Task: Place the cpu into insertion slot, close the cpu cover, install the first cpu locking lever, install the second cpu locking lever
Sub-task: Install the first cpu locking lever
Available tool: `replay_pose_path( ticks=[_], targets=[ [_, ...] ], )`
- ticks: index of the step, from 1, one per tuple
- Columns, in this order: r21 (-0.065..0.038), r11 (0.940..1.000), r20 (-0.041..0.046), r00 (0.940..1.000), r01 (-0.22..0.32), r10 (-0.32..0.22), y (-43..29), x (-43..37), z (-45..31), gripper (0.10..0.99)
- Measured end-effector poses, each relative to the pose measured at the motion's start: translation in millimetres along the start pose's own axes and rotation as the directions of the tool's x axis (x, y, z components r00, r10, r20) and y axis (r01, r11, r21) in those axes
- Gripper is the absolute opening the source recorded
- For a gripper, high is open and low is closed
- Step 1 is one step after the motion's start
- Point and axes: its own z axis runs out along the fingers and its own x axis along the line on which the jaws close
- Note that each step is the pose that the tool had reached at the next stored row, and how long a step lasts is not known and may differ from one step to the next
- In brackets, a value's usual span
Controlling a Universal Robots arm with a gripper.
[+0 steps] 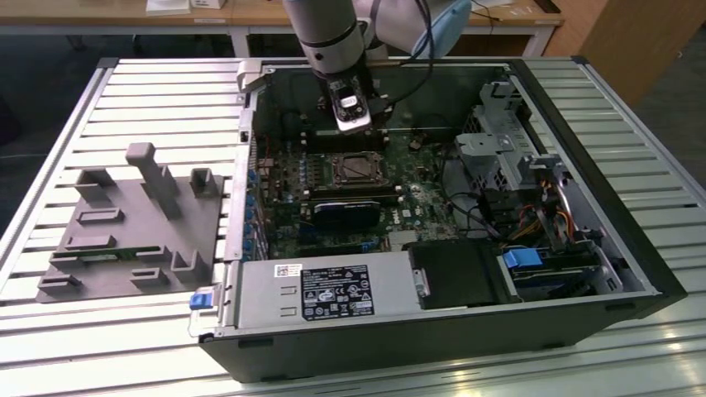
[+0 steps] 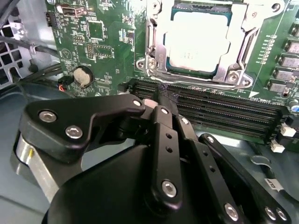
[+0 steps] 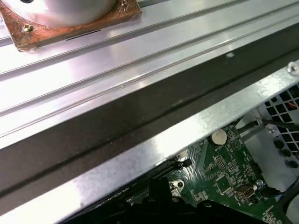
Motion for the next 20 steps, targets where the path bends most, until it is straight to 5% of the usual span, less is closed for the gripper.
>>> replay_pose_path(
  ticks=[3,10,15,17,20],
  targets=[
    [0.005,1.0000,-0.0045,1.0000,0.000,0.000,0.1,-0.2,0.0,0.106],
    [0.087,0.9961,-0.0375,0.9993,0.013,-0.009,1.3,-2.6,1.2,0.106],
    [0.141,0.9899,-0.0950,0.9955,0.017,-0.004,3.0,-5.8,2.4,0.106],
    [0.153,0.9881,-0.1156,0.9933,0.018,0.000,2.9,-7.1,3.0,0.106],
    [0.162,0.9866,-0.1330,0.9911,0.018,0.003,-0.2,-10.1,3.2,0.106]
  ],
)
